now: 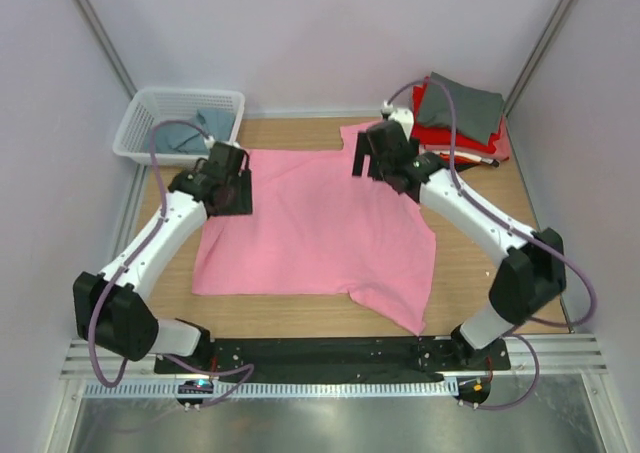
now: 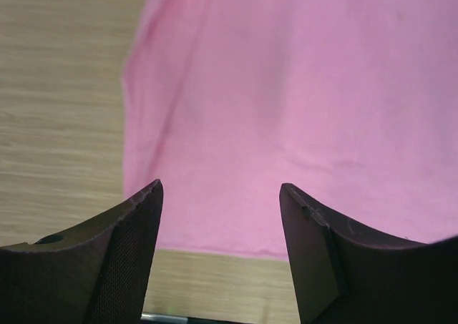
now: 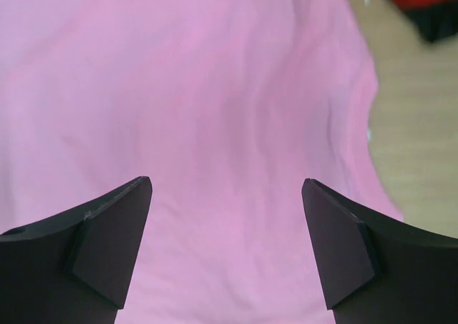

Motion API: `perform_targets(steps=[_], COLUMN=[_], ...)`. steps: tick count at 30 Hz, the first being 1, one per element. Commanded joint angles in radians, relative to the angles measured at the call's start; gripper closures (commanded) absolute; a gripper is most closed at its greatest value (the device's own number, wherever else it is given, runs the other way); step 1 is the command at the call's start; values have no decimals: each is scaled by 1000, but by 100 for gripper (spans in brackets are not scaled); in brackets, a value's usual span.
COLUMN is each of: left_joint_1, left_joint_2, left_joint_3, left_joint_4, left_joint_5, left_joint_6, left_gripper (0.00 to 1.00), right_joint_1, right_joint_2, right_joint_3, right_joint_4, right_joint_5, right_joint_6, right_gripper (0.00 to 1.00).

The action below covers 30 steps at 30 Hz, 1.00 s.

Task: Fold and stack the t-shirts
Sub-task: Flatten the tshirt out

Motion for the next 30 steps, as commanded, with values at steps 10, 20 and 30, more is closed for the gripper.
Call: perform_targets(steps=[10, 20, 30], left_joint_1=[-308, -309, -308], left_joint_2=[-319, -580, -633], left_joint_3=[-253, -356, -373], left_joint_4=[-39, 1, 21], left_joint_5=[17, 30, 11], left_joint_6=[-200, -180, -172], left_gripper=[36, 35, 34], right_joint_1=[425, 542, 577], right_joint_2=[-466, -362, -277], right_joint_3=[-623, -751, -731], right_joint_4=[-340, -292, -284], right_joint_5=[-35, -79, -101], right_joint_6=[485, 532, 489], right_gripper=[25, 29, 82])
